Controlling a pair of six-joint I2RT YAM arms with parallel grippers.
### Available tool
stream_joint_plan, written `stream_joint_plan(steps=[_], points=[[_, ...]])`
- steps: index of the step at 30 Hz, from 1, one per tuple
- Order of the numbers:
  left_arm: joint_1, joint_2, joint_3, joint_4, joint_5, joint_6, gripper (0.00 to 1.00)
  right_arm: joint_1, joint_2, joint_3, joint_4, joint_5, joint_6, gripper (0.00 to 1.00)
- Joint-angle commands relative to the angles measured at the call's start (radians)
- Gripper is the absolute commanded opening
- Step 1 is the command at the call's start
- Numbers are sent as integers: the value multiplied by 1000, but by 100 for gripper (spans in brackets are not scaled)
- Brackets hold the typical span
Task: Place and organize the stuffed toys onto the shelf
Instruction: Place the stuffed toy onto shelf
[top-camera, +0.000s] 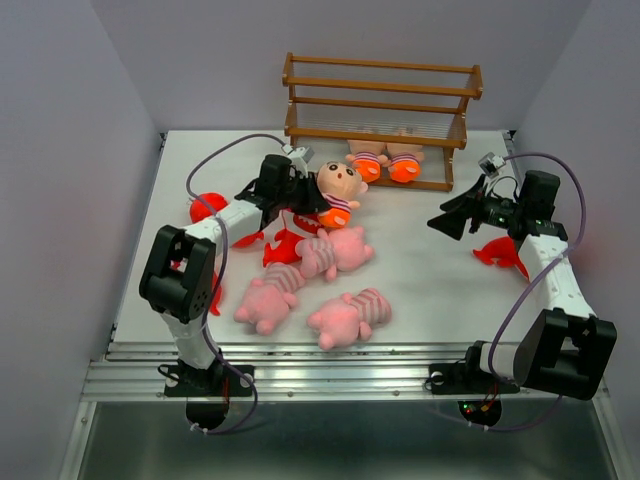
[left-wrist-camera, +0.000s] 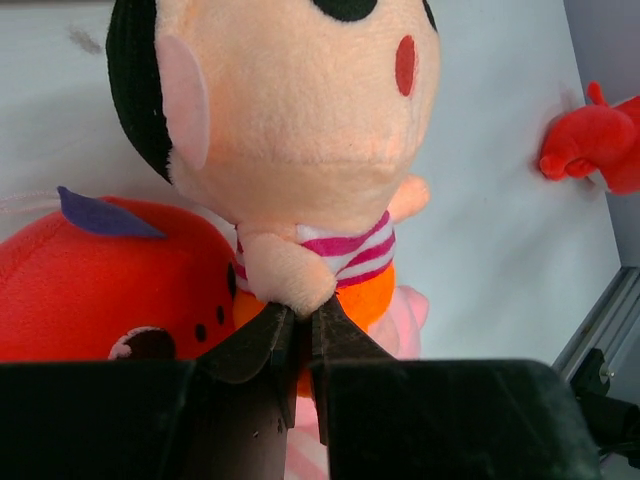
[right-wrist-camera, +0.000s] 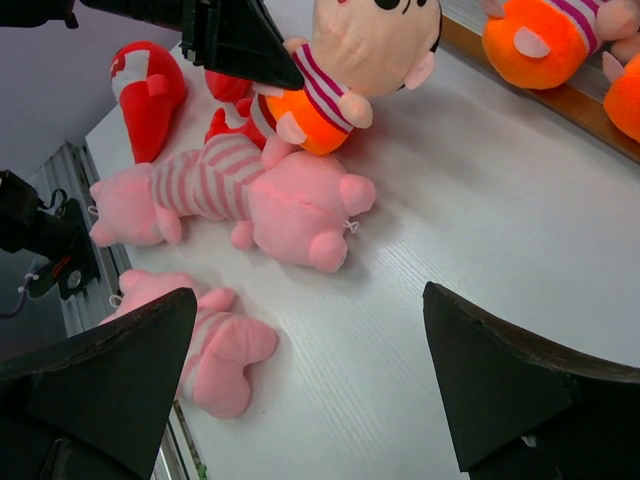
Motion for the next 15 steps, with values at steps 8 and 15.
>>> stream_joint_plan(steps=[8,15], points=[[61,123,173,54,113,-97,0,-4,-14,0,46,-7,2,100],[109,151,173,160,165,-191,0,-4,-10,2,46,-10,2,100]])
